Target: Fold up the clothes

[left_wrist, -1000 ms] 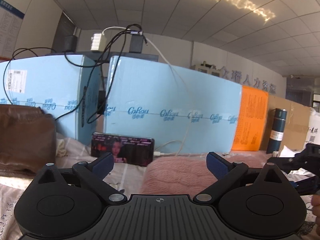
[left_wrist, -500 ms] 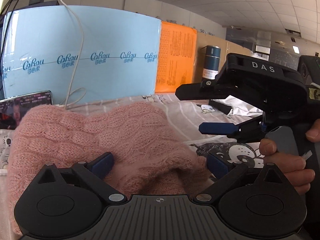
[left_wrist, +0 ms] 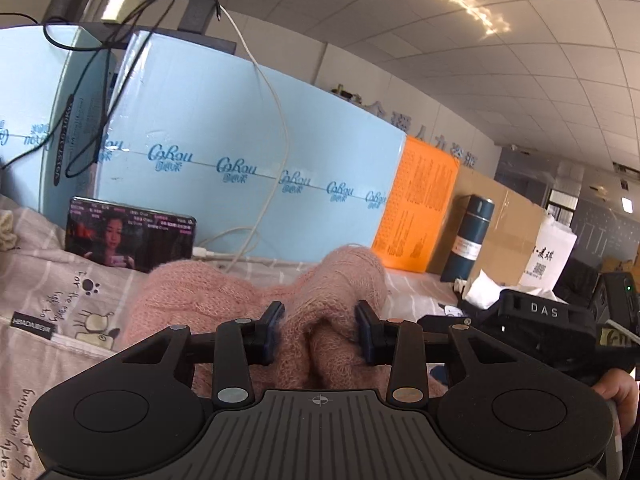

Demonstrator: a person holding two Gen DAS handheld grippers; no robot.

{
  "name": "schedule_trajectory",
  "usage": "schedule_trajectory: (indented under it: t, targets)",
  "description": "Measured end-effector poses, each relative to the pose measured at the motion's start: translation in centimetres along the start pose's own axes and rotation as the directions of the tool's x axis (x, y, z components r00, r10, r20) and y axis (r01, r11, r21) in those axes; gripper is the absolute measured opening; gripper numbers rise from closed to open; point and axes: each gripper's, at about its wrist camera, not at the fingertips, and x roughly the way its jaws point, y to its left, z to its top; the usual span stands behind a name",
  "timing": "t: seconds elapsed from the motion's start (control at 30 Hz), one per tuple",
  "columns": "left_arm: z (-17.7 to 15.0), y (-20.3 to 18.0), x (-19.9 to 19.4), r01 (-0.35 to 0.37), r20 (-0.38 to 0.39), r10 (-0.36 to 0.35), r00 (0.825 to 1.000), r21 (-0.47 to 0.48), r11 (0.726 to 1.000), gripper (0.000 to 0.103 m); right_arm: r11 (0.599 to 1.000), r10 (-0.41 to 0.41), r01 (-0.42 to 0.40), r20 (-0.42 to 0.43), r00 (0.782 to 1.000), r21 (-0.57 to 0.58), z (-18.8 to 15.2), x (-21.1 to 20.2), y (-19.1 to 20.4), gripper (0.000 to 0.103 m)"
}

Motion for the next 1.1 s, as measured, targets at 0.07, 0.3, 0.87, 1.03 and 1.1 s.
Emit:
schedule_trajectory:
  t: [0.07,0.3,0.87,1.03,1.1]
  targets:
    - [0.1,0.5,-0.8,-0.018,0.02,0.018,1.0,-0.01,1.0,0.037,1.0,0.015,-0.015,-0.041,0.999,-0.001,-0.1,0.7,0.0,0.085]
    - [-0.1,1.8,-2.2,-0.028,0.043,0.03,0.999,-0.042,0.999,0.037,0.986,0.015,-0.038,-0.142,0.99,-0.162,-2.0,2.9,2.5,0.076]
    - [1.8,-1.6,-5.1,-0.161,0.3,0.116,0.947,0.13,0.978,0.028,0.879,0.278,-0.15,0.23,0.933,-0.453,-2.1,-4.5,5.7,0.017]
    - [1.5,0.6,-4.8,-0.215,0.246,0.198,0.949,0.045,0.975,0.025,0.924,0.188,-0.043,0.353,0.917,-0.38,1.2,-6.8,3.5,0.016]
    - [0.7,2.2,-4.2,-0.263,0.169,0.257,0.951,0.013,0.965,0.025,0.94,0.119,0.007,0.349,0.93,-0.342,2.4,-6.9,2.2,0.016]
